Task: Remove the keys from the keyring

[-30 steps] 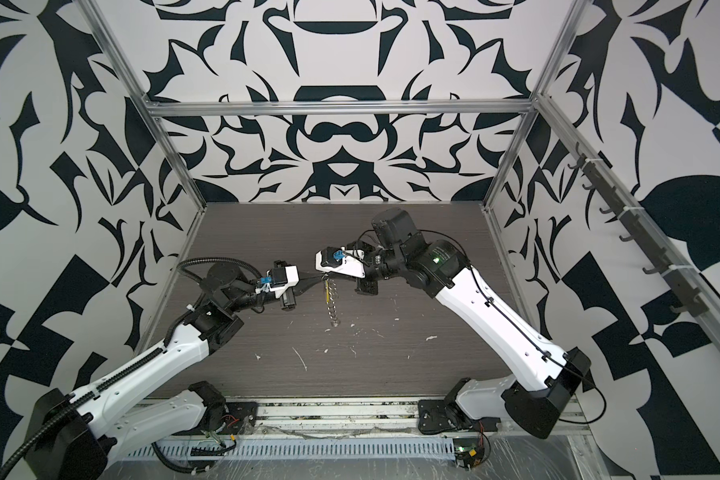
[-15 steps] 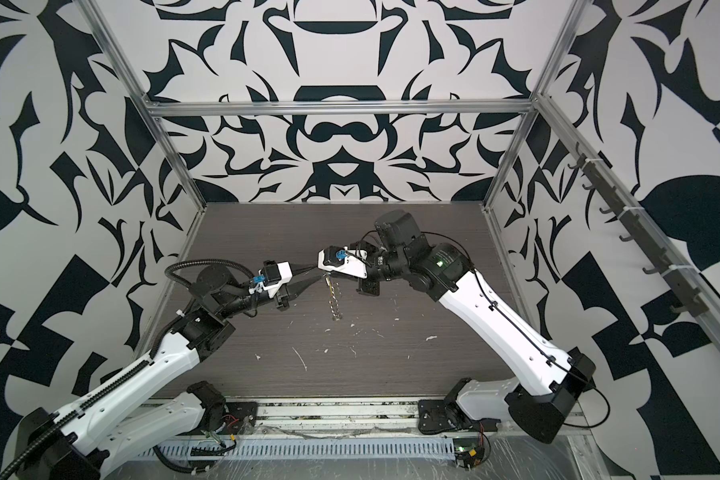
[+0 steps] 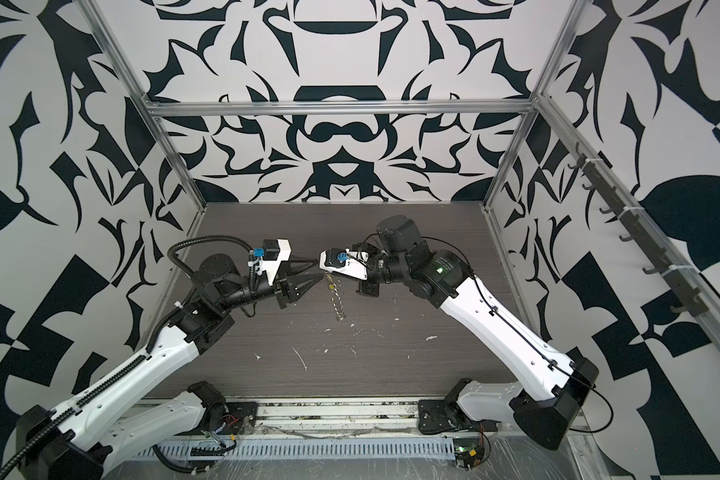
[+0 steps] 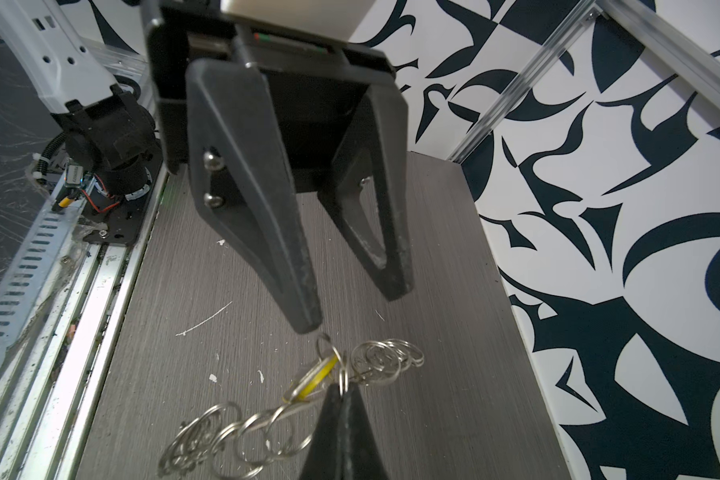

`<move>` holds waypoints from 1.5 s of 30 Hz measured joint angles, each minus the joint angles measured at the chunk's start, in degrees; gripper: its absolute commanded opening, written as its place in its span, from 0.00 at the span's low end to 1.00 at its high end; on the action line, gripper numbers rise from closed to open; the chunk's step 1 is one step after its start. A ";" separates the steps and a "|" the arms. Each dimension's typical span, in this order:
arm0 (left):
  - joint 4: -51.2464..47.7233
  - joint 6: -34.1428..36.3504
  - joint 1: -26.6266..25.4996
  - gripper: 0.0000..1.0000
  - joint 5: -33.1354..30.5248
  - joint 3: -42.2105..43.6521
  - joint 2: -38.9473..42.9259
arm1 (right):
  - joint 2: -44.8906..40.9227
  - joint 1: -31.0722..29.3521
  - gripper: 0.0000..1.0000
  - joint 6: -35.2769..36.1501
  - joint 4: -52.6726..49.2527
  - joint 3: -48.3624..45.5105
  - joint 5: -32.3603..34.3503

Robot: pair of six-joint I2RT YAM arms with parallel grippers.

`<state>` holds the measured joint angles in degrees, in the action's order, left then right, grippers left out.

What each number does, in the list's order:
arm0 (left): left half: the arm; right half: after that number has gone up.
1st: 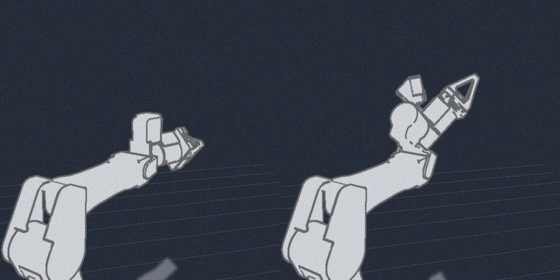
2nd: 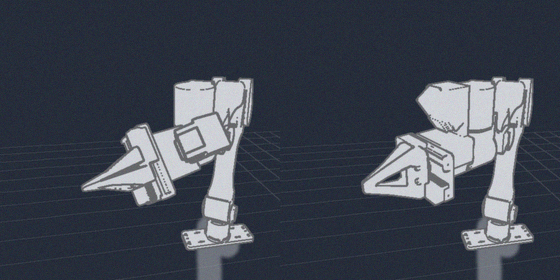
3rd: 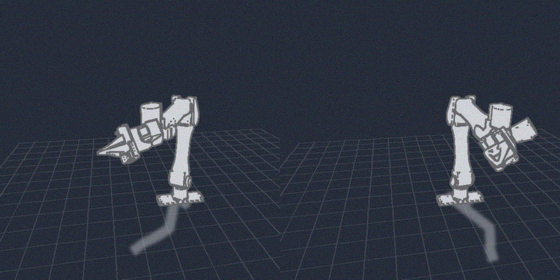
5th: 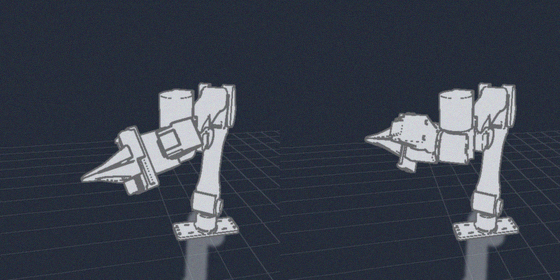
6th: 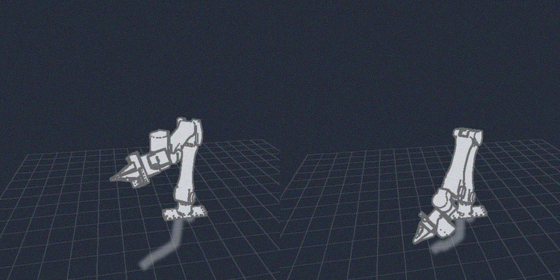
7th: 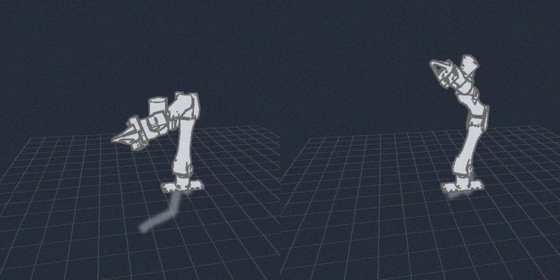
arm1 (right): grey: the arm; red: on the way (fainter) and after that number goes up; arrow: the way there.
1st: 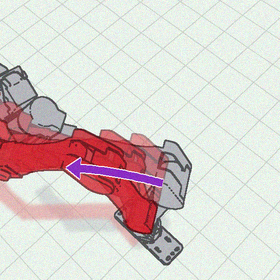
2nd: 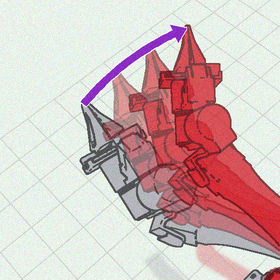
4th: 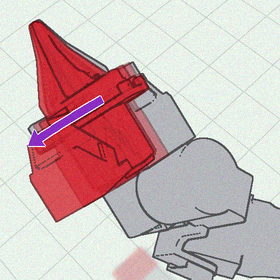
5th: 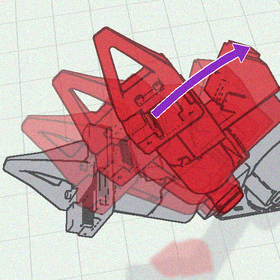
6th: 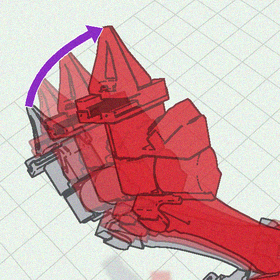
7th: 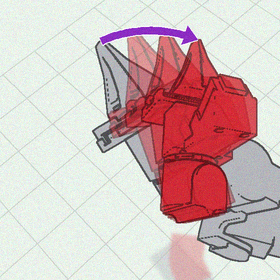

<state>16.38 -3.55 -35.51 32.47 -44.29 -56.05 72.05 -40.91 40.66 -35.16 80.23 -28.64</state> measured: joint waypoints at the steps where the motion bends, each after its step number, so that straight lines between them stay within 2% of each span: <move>1: -0.17 -0.59 0.00 0.41 0.52 -0.07 -0.33 | 0.00 0.00 0.00 0.00 0.17 0.00 0.04; 8: -1.88 -2.95 0.00 0.29 2.69 -2.03 -2.89 | 0.00 0.00 0.00 0.00 0.35 0.00 0.24; 16: -2.56 -3.41 0.02 0.01 3.65 -2.56 -3.43 | -0.11 0.07 0.00 -0.07 0.42 0.00 0.74; 25: -5.33 -0.96 0.46 0.00 3.04 -2.62 -2.69 | -2.80 0.07 0.00 -1.18 3.76 -3.87 0.83; 38: -13.05 2.03 1.66 0.00 3.58 -6.45 -2.34 | -8.04 -0.09 0.00 -8.85 19.45 -16.26 0.61; 41: -13.68 2.10 1.92 0.00 3.56 -6.60 -2.51 | -7.72 -0.09 0.12 -10.56 20.90 -16.94 0.61; 45: -13.64 2.12 2.45 0.00 2.97 -6.84 -2.49 | -7.04 -0.07 0.20 -11.93 20.94 -16.94 0.50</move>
<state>2.74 -1.43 -33.06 35.44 -51.13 -58.54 65.01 -40.97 28.73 -14.22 63.29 -28.14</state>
